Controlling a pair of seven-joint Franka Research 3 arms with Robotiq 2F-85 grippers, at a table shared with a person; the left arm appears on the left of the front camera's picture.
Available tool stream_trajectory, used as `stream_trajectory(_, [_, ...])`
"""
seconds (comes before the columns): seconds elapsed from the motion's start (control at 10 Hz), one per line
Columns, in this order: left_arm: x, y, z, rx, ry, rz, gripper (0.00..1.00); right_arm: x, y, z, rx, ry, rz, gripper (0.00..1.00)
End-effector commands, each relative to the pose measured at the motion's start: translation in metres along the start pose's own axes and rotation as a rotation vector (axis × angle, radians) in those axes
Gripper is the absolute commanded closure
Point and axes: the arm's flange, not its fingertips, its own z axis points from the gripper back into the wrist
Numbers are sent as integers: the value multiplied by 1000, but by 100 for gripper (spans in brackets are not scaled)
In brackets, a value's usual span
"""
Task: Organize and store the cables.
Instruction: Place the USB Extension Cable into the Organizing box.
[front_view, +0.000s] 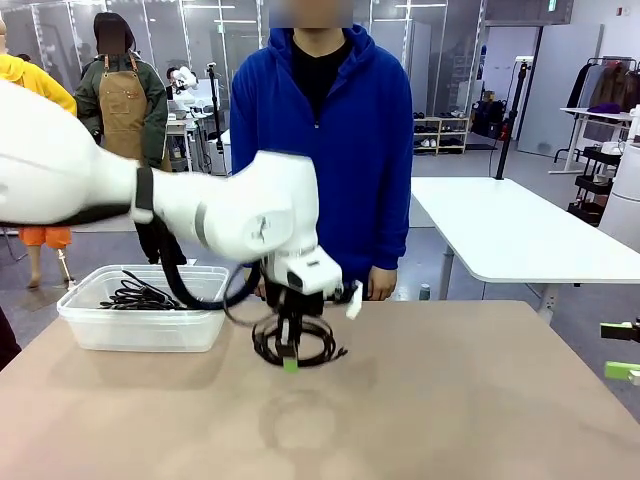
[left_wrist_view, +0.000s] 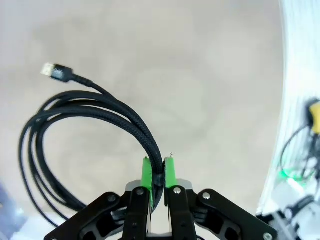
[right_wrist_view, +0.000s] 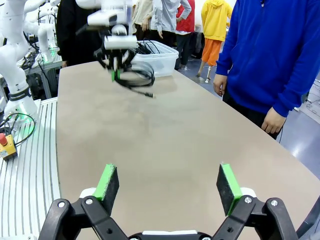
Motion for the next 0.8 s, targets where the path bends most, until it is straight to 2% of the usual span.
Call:
stream_trajectory(0.0, [-3, -3, 48, 46, 79, -95, 100, 3, 1, 1, 4, -4, -7, 0])
stream_trajectory(0.1, [5, -4, 55, 46, 90, -150, 100, 3, 1, 1, 4, -4, -7, 0])
stream_trajectory(0.2, [-2, -7, 38, 27, 30, -50, 100, 3, 1, 1, 4, -4, -7, 0])
stream_trajectory(0.6, [-2, -7, 38, 27, 30, -50, 100, 3, 1, 1, 4, -4, -7, 0])
stream_trajectory(0.7, [0, -2, 40, 11, 56, -72, 89, 3, 1, 1, 4, -4, -7, 0])
